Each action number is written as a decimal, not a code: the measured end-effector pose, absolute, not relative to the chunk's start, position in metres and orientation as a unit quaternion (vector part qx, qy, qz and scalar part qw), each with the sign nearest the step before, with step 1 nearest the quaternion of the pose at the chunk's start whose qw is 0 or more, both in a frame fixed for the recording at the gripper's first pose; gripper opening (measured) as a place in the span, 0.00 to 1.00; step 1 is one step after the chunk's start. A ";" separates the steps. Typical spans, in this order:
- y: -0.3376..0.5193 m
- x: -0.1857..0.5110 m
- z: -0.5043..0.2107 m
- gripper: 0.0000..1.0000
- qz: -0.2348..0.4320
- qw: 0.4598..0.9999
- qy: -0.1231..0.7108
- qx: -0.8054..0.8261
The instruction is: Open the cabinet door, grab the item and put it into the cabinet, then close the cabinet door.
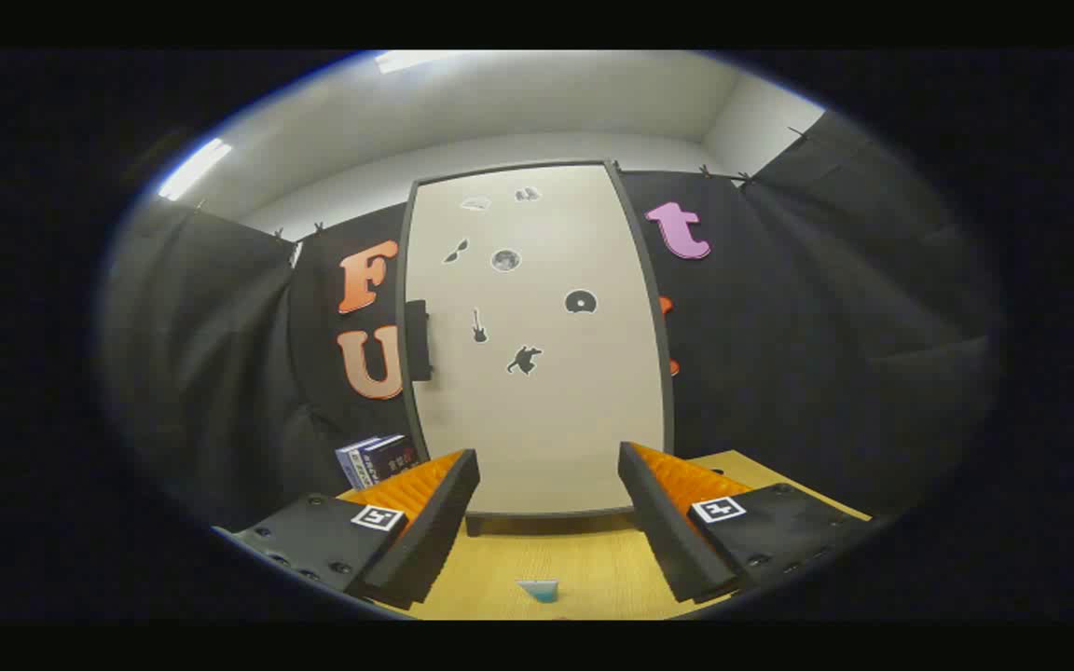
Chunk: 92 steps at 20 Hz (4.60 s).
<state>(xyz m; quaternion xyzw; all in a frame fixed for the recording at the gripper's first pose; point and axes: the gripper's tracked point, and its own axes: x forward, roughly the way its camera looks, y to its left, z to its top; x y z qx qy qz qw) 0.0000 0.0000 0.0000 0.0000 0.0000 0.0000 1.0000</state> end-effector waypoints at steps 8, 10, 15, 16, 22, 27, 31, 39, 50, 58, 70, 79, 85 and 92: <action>0.034 -0.005 -0.005 0.97 -0.026 1.000 0.012 0.010; 0.036 -0.005 -0.001 0.97 -0.035 0.999 0.008 0.015; 0.041 -0.002 0.009 0.97 -0.046 0.999 -0.006 0.013; 0.046 -0.001 0.011 0.97 -0.042 0.999 -0.006 0.013; 0.076 0.017 0.016 0.97 -0.012 1.000 -0.008 0.003; 0.092 0.060 0.046 0.97 0.006 1.000 -0.021 0.007; 0.126 0.108 0.080 0.97 0.061 0.997 -0.040 0.000; 0.183 0.212 0.092 0.97 0.080 0.996 -0.031 -0.038; 0.182 0.265 0.071 0.67 0.006 0.998 -0.023 -0.060; 0.179 0.252 0.071 0.32 0.021 0.999 -0.007 -0.033; 0.141 0.123 0.075 0.30 0.062 0.998 0.005 -0.012; 0.073 0.034 0.085 0.29 0.034 0.999 -0.009 -0.006; 0.013 -0.009 0.094 0.28 -0.014 1.000 -0.021 -0.007; -0.054 -0.035 0.105 0.28 -0.068 0.996 -0.047 -0.028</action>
